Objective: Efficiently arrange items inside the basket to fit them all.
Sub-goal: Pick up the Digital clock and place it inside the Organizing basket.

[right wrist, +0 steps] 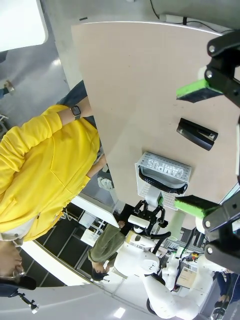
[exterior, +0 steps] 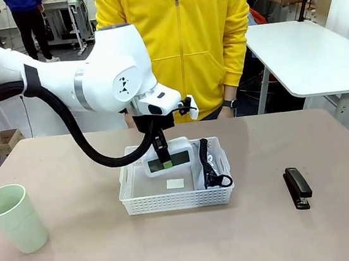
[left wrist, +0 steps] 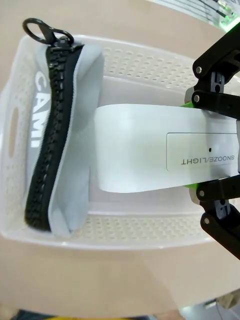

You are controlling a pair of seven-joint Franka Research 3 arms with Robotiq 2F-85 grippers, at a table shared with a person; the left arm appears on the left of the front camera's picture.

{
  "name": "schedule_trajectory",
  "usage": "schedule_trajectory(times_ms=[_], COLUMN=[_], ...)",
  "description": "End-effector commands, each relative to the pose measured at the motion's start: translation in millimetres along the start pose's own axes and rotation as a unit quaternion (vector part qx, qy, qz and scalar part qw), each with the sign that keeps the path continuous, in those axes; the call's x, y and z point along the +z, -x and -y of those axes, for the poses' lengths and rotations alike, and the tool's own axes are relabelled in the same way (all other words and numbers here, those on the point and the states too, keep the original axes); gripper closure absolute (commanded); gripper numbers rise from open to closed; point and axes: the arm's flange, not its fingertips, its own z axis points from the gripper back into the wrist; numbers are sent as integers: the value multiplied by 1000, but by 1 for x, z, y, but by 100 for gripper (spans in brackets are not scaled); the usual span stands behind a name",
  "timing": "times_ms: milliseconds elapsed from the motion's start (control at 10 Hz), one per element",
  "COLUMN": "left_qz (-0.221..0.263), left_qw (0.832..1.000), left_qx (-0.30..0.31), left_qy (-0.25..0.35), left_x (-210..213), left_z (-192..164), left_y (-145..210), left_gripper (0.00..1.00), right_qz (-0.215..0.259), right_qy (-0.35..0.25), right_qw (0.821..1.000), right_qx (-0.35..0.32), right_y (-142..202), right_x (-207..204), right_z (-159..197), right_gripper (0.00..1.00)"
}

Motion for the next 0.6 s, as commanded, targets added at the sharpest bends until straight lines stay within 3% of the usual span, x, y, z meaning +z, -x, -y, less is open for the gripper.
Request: schedule_trajectory(times_ms=[0, 200, 400, 500], left_qz=[-5, -28, -29, -25], left_qw=[999, 998, 999, 998], left_qx=[-15, -16, -7, -32], left_qy=[29, 51, 39, 47], left_x=[-15, -39, -38, -35], left_z=[-7, -13, -11, -10], left_y=[2, 2, 1, 1], left_gripper=[50, 50, 50, 50], right_qz=[12, 12, 12, 12], right_qy=[-8, -8, -8, -8], right_qw=[1000, 1000, 1000, 1000], right_qx=[13, 13, 13, 13], right_y=[-2, -2, -2, -2], right_x=[-1, -1, -1, -1], right_z=[1, 1, 1, 1], right_gripper=[0, 0, 0, 0])
